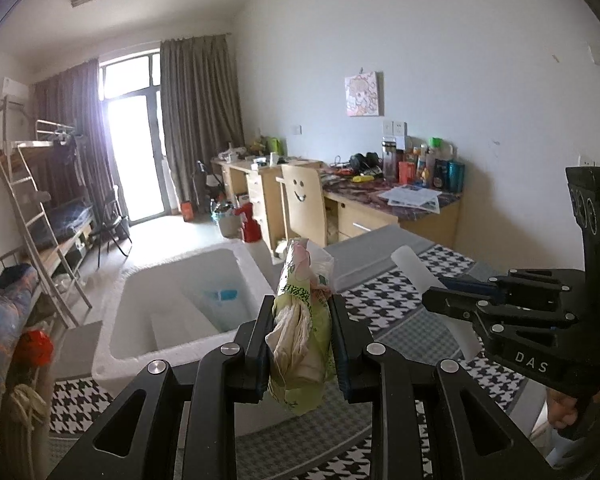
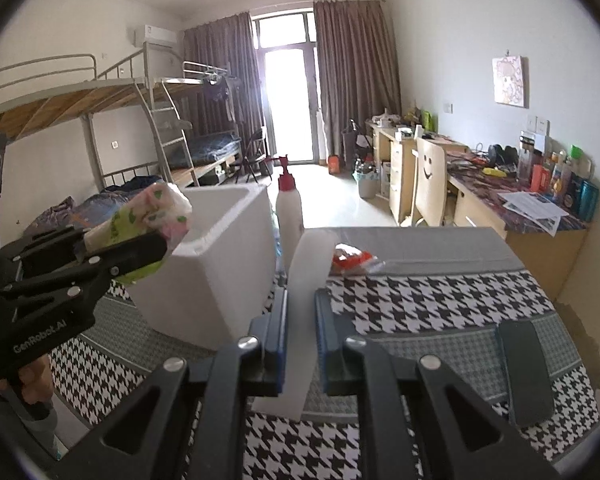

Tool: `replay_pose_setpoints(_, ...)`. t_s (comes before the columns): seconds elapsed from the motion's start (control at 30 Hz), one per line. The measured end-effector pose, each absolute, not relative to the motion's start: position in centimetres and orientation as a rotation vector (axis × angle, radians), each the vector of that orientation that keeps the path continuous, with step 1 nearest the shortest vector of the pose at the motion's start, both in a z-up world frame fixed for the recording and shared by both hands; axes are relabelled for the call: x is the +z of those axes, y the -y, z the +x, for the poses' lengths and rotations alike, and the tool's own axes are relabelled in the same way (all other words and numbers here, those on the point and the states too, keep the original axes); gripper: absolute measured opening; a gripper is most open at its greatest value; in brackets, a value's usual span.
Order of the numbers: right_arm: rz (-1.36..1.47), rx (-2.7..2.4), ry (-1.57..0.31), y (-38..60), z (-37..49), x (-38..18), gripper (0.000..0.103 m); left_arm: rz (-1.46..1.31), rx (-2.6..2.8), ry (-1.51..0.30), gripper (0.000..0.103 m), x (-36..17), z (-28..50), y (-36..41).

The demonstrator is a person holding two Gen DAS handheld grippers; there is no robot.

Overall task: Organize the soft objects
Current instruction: 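Carry the tissue pack and white foam stick over the white foam box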

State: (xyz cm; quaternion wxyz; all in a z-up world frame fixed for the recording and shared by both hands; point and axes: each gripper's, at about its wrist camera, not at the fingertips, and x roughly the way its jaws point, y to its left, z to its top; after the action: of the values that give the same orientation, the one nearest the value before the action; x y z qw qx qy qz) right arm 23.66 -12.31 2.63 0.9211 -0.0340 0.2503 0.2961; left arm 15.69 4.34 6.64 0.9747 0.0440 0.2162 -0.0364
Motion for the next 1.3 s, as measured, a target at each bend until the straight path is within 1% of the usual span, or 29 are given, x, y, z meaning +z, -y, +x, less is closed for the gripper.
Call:
replay_pose_setpoints(0.93,-0.072,0.699,-0.472,8.1,26.6,6.3,0.016,0.050,0.057,-0.378,0.027,9.6,18.9,-7.9)
replay_pose_setpoints(1.3,-0.113,0.744,-0.474,5.6,27.1,6.9,0.016,0.001,0.148,-0.395,0.027,9.4,20.3,-10.0)
